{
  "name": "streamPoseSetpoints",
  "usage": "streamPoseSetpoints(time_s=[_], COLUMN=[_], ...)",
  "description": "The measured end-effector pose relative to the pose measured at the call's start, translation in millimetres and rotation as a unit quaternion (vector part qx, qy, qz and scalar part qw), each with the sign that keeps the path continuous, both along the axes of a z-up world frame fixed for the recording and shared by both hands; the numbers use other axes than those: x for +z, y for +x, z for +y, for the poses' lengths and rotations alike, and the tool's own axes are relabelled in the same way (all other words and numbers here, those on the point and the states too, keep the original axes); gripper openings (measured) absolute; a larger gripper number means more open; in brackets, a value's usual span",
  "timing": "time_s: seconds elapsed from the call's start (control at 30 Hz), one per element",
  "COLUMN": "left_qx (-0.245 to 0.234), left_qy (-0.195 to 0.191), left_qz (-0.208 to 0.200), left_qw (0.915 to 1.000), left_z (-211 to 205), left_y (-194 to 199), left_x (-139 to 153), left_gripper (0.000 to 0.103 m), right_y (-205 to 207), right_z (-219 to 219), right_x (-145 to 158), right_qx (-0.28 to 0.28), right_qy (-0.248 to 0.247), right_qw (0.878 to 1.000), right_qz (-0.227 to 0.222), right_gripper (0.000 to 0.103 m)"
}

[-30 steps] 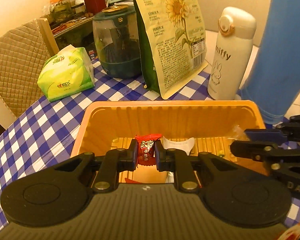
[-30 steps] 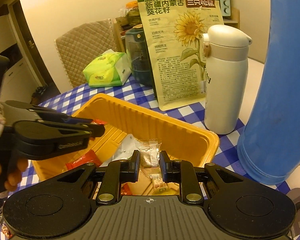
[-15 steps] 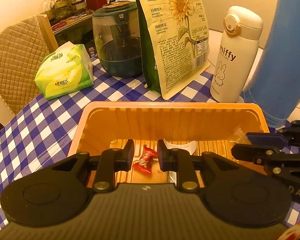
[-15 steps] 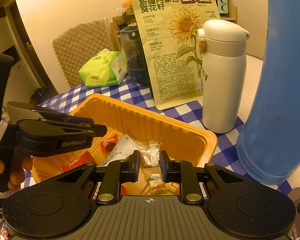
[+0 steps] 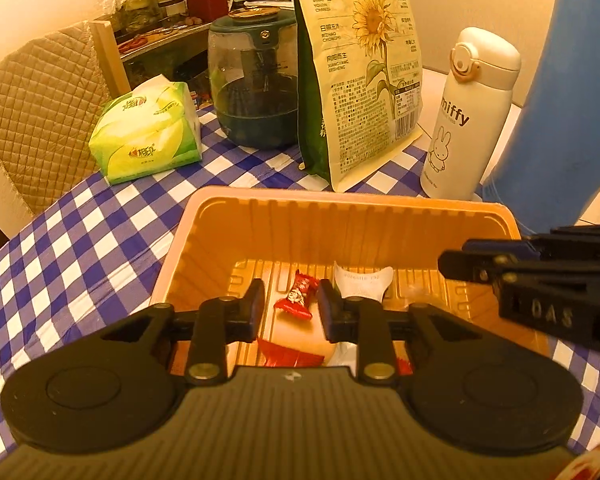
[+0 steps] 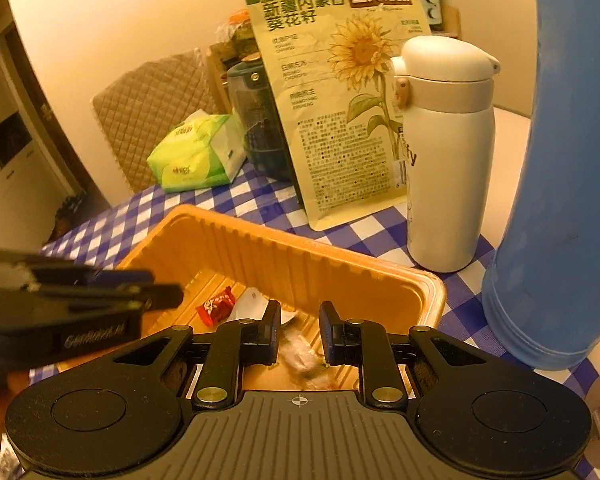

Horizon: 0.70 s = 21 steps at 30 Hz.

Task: Organize snacks
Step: 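Carry both snacks over the orange tray and open both grippers, then move both tools back toward the remaining snacks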

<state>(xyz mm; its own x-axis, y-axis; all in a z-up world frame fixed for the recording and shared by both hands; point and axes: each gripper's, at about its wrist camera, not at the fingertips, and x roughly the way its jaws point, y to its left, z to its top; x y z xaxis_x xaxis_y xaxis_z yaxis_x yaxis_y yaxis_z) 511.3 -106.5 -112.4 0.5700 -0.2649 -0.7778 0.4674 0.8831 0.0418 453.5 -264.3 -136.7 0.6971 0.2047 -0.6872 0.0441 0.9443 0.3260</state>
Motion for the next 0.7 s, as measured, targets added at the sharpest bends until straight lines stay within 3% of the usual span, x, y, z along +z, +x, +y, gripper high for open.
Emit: streamPoseSetpoints(time_s=[0.07,0.13,0.17,0.37,0.43,0.7], left_qx=[0.004,0.008,0.009,0.02,0.026,0.051], left_qy=[-0.003,-0.01,-0.014,-0.028,-0.031,-0.048], left_qz=[0.001,0.003,0.003,-0.006,-0.01,-0.012], left_qw=[1.0,0.9999,0.9999,0.9994,0.9991,0.9975], left_z=[4,8,10,20,23,36], left_y=[-4,-9,-11,-30,-37,-69], left_x=[2,4,5,18,22,38], left_gripper=[0.029,0.03,0.031,0.039,0.043,0.057], right_y=[0,-2,-4,-23,-30,-63], right_z=[-2,-2,-3,-3,-4,-7], right_x=[1,2,3,8,10,24], right_qx=[-0.003,-0.002,-0.003,0.003,0.006,0.008], right_qy=[0.008,0.013,0.016,0.029,0.033,0.037], right_qw=[1.0,1.0,1.0,1.0,0.999,0.999], right_qz=[0.003,0.004,0.003,0.006,0.01,0.007], right_gripper=[0.026,0.051,0.054,0.065,0.08,0.089])
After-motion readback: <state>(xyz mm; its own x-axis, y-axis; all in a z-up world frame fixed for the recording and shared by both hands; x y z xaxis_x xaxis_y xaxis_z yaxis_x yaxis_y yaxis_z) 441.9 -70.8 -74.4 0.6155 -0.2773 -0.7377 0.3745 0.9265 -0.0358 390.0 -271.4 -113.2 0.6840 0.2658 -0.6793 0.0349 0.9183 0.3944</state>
